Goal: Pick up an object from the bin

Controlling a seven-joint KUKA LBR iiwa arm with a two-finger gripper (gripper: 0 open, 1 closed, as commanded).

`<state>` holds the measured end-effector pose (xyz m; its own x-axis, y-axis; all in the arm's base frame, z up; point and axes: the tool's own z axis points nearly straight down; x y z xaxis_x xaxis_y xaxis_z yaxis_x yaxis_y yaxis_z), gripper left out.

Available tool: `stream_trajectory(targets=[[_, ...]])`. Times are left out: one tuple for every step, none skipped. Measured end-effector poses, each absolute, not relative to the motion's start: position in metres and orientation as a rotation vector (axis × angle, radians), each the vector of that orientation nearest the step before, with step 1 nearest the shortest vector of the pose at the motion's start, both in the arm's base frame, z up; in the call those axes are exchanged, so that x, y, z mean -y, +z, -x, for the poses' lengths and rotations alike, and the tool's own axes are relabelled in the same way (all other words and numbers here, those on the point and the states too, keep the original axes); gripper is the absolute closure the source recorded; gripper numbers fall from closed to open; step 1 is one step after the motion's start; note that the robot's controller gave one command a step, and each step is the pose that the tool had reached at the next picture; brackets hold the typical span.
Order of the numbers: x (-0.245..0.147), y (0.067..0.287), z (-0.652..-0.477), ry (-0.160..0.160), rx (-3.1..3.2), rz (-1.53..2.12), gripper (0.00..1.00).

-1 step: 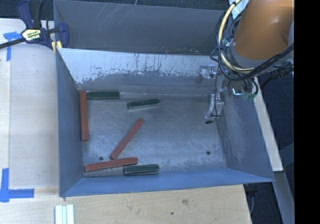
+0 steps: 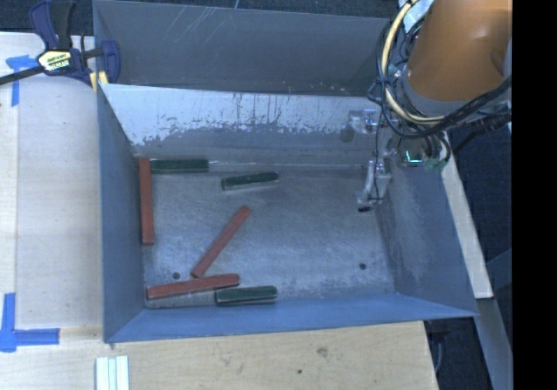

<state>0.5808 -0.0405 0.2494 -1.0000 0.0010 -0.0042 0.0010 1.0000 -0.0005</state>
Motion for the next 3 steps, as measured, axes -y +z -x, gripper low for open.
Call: stream_trajectory(targets=[[0.011,0.189,-0.601,-0.001,-3.131,0.069,0.00],[-0.005,0.162,-0.595,0.001,-3.142,-0.106,0.00],[-0.031,0.120,-0.614,0.001,-3.128,-0.080,0.00]])
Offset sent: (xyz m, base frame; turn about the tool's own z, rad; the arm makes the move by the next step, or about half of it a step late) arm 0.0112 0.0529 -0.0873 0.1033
